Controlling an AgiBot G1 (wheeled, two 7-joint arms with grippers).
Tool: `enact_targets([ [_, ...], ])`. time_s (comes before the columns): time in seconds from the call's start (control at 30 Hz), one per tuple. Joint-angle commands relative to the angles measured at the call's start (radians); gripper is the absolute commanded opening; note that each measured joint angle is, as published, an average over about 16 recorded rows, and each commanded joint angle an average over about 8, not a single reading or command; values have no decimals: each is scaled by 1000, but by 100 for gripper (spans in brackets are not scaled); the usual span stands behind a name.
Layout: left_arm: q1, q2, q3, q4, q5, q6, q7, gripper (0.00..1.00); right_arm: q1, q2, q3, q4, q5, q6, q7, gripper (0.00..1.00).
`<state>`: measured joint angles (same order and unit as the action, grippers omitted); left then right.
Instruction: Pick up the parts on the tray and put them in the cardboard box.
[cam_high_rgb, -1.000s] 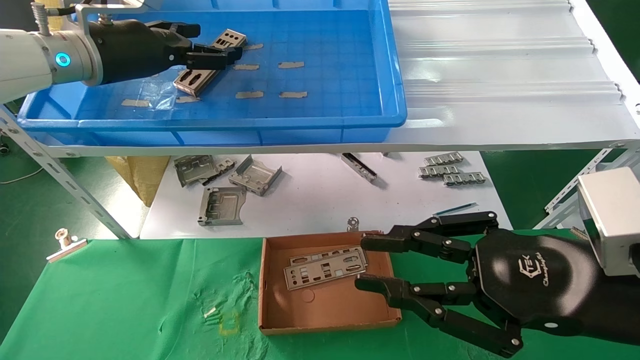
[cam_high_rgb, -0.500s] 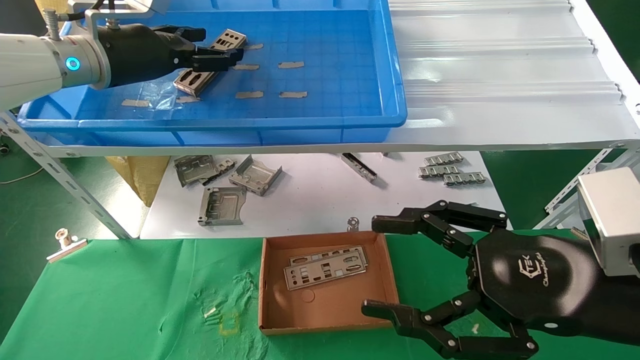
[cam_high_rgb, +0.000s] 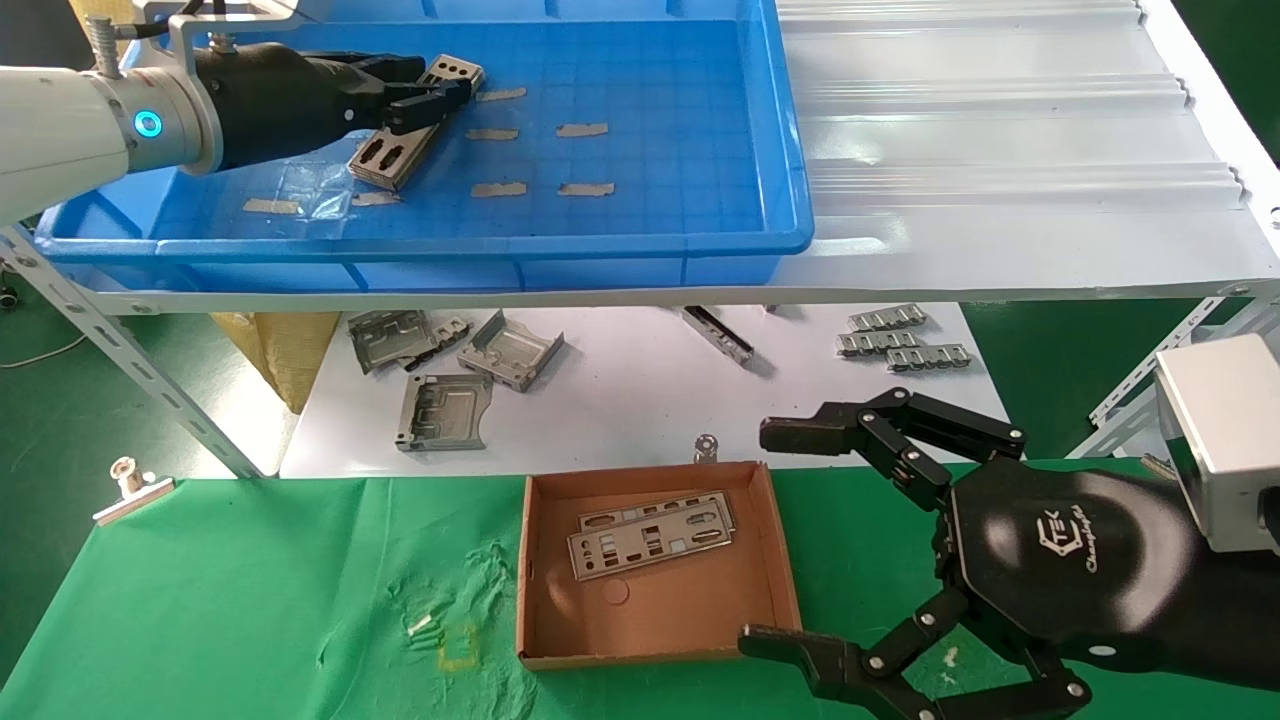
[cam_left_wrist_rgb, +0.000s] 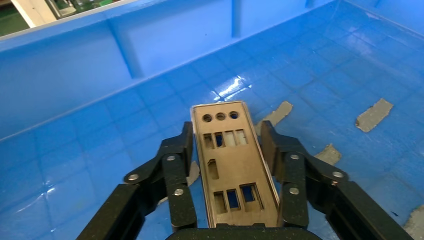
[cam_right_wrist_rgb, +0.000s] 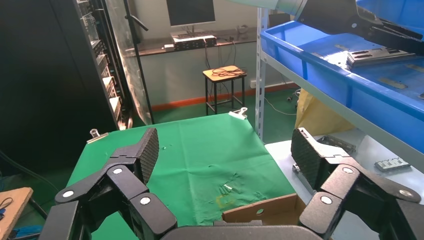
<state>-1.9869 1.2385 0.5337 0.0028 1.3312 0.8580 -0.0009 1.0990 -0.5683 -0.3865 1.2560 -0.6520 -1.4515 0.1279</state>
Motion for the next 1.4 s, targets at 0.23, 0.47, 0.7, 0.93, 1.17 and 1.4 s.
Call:
enact_targets([
  [0.23,-6,-1,4,1,5,2,-8,0,0,0,0,0,0,0,0,100],
  [0.47,-23,-7,-1,-13,-1,32,-5,0,0,0,0,0,0,0,0,100],
  [0.7,-42,-16,-6,-21,-10,77,-1,0,0,0,0,0,0,0,0,100],
  [0.93,-67,-35,-15,-38,-23,169,12,0,0,0,0,0,0,0,0,100],
  [1.17,-83,-68,-16,-68,-30,391,40,0,0,0,0,0,0,0,0,100],
  [1.4,-73,-100,-15,-123,-50,684,88,0,0,0,0,0,0,0,0,100],
])
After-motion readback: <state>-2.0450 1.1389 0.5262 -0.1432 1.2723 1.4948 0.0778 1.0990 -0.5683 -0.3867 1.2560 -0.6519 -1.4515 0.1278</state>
